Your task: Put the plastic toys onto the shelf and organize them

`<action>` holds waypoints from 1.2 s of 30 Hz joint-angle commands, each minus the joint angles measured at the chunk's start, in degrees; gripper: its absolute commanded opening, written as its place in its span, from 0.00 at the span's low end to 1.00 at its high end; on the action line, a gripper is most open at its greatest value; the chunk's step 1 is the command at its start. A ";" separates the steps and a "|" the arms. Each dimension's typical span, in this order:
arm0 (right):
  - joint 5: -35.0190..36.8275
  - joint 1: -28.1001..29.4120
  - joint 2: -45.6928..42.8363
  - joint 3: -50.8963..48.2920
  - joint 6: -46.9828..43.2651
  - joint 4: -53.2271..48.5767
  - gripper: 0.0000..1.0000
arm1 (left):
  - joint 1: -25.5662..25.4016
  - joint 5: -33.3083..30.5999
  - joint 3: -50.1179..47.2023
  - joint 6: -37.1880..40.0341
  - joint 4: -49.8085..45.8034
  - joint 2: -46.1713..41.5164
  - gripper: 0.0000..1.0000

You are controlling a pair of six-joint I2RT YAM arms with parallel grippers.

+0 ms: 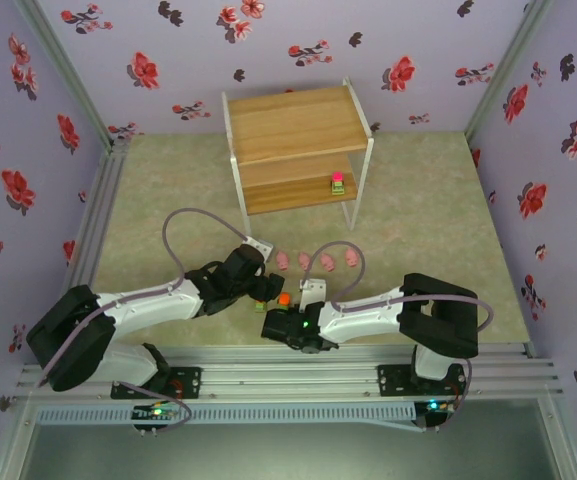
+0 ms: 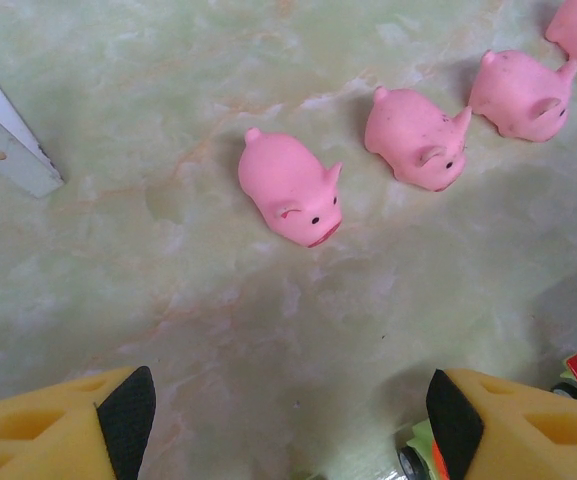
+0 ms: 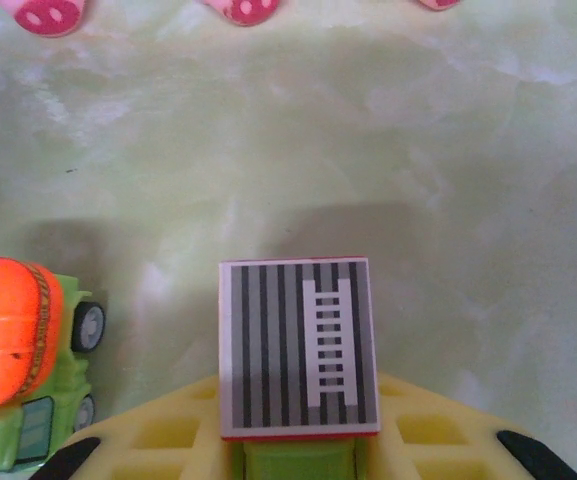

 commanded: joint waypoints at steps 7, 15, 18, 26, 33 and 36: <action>3.39 0.25 -2.38 0.96 -2.40 -3.67 0.23 | 0.37 1.24 0.81 0.22 0.62 0.68 0.76; 3.91 -0.98 -6.68 -0.67 -4.66 -4.63 0.21 | 0.37 2.04 0.58 0.32 1.06 0.60 0.76; 4.42 -1.44 -8.83 -1.05 -5.78 -6.03 0.20 | 0.37 2.81 0.52 0.40 1.54 0.59 0.76; 5.47 -3.50 -15.43 -3.16 -7.51 -9.27 0.20 | 0.37 4.32 0.47 0.49 2.29 0.55 0.76; 6.44 -5.28 -19.41 -3.64 -10.35 -10.57 0.20 | 0.23 6.51 -0.06 0.74 3.68 0.16 0.76; 7.15 -6.16 -20.74 -3.17 -12.09 -11.34 0.20 | 0.28 6.81 -0.21 0.91 3.98 -0.06 0.76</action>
